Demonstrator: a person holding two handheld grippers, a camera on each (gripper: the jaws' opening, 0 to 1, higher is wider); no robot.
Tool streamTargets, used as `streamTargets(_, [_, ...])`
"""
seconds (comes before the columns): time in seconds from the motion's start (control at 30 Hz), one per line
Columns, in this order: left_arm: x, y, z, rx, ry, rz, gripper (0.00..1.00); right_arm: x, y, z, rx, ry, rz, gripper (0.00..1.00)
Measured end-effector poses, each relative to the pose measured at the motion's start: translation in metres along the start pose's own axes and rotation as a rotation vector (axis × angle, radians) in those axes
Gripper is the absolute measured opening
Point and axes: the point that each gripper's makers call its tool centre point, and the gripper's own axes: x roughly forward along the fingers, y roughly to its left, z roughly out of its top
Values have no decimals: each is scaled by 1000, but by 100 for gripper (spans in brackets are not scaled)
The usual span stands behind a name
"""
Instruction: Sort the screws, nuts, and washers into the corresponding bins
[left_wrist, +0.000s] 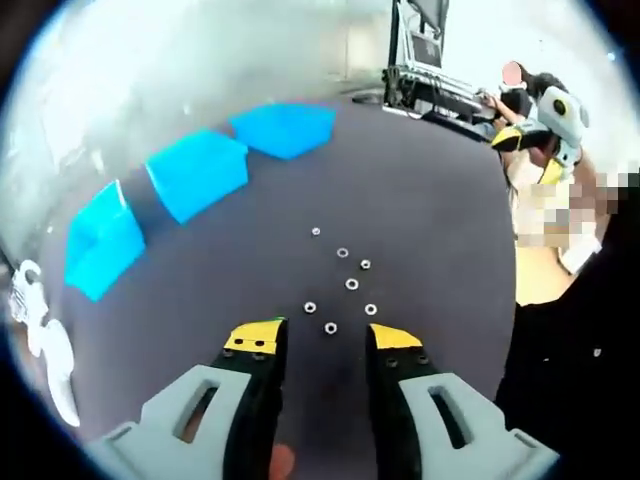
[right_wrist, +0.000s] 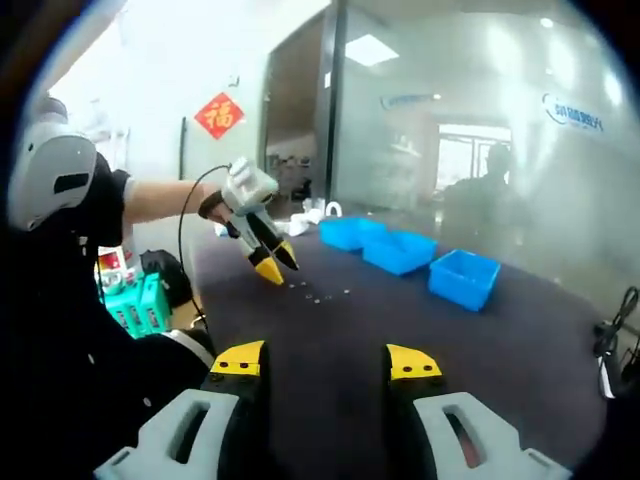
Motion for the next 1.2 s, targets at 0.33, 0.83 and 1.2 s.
streamTargets(0.33, [7,2,-2,-20,-29,-14,26,-2,0,6,-2,-24,-22,40])
streamTargets(0.83, [13,3,-7,-101,-50,-28,18,-3,3,18,-29,-45,-30,40])
streamTargets(1.2, [16,-4,-6,-83,-54,-13,8,-1,8,18,-29,-40,-16,40])
